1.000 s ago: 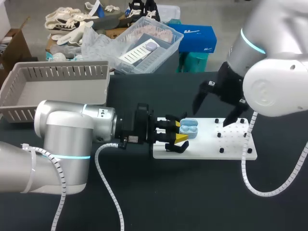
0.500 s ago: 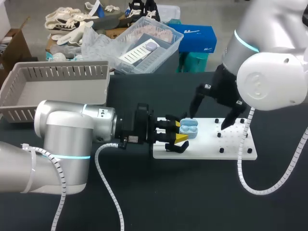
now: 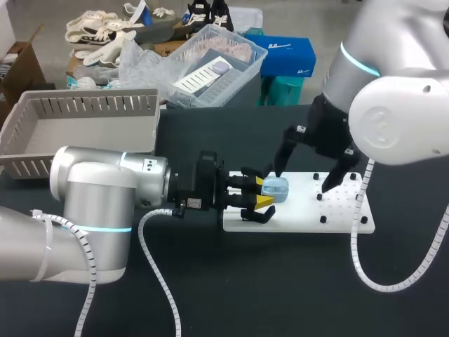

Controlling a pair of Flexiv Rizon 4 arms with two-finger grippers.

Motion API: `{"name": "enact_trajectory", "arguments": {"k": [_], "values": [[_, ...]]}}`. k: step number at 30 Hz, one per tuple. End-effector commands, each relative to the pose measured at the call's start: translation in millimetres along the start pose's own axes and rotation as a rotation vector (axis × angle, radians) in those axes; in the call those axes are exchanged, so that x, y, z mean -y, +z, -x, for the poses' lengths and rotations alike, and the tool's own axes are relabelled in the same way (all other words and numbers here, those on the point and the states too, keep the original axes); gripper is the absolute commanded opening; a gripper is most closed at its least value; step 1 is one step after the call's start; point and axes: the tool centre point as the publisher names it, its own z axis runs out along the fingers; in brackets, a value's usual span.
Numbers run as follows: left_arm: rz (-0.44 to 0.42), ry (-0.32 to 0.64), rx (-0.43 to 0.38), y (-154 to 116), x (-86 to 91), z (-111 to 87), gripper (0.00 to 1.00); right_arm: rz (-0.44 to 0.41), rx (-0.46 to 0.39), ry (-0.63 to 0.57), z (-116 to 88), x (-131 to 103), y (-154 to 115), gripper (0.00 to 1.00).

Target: Pick up each earbud case from the left stands, insert the matching earbuds, close the lid, and place the case in the box.

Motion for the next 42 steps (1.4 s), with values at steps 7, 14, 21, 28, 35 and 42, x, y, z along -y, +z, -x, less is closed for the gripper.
{"name": "enact_trajectory", "arguments": {"k": [7,14,21,28,35,42], "values": [[0.006,0.001,0.001,0,1.1,-0.2,0.00,0.024,0.066,0.014,-6,5,-12,1.00],[0.006,0.001,0.001,0,1.1,-0.2,0.00,0.062,0.140,0.004,-17,15,-36,1.00],[0.091,0.005,0.005,-35,-19.3,19.5,0.00,-0.013,0.101,-0.106,-38,23,-42,1.00],[0.159,0.021,-0.009,-56,-30.6,33.2,0.00,-0.100,0.113,-0.172,-43,30,-38,1.00],[0.265,-0.013,-0.032,-84,-44.5,35.8,0.00,-0.116,0.124,-0.213,-45,37,-39,1.00],[0.454,-0.066,-0.102,-144,-63.0,28.9,0.00,-0.094,0.143,-0.212,-46,49,-43,1.00]]}}
